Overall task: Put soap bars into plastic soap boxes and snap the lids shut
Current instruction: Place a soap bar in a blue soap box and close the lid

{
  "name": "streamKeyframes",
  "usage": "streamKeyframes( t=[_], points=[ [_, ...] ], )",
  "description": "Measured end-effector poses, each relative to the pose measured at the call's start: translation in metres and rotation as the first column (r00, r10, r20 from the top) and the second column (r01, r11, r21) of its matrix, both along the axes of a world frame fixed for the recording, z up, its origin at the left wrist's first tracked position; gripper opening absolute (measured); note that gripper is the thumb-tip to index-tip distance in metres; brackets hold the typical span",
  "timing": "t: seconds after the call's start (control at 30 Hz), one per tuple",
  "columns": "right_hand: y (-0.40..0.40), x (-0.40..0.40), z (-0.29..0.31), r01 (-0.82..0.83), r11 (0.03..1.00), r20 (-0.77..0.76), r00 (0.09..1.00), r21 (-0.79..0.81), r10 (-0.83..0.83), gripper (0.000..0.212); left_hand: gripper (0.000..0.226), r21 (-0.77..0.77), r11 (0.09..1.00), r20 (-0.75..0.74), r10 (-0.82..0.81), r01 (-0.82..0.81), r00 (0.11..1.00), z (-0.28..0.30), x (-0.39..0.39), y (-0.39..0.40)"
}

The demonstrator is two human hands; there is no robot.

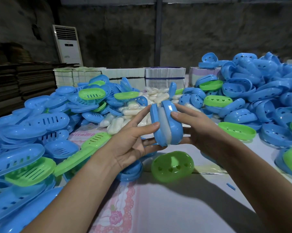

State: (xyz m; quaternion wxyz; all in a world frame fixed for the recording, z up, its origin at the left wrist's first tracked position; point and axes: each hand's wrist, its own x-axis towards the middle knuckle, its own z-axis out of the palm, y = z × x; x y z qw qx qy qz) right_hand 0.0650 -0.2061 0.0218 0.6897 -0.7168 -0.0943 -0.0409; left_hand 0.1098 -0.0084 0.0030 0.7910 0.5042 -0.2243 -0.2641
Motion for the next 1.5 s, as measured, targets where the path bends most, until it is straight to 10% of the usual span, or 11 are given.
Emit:
streamKeyframes(
  t=[1.5],
  points=[
    [0.015,0.004,-0.015,-0.016,0.994,0.069,0.998,0.105,0.009,0.071,0.089,0.009,0.962,0.135,0.269,-0.273,0.954,-0.002,-0.015,-0.013]
  ],
)
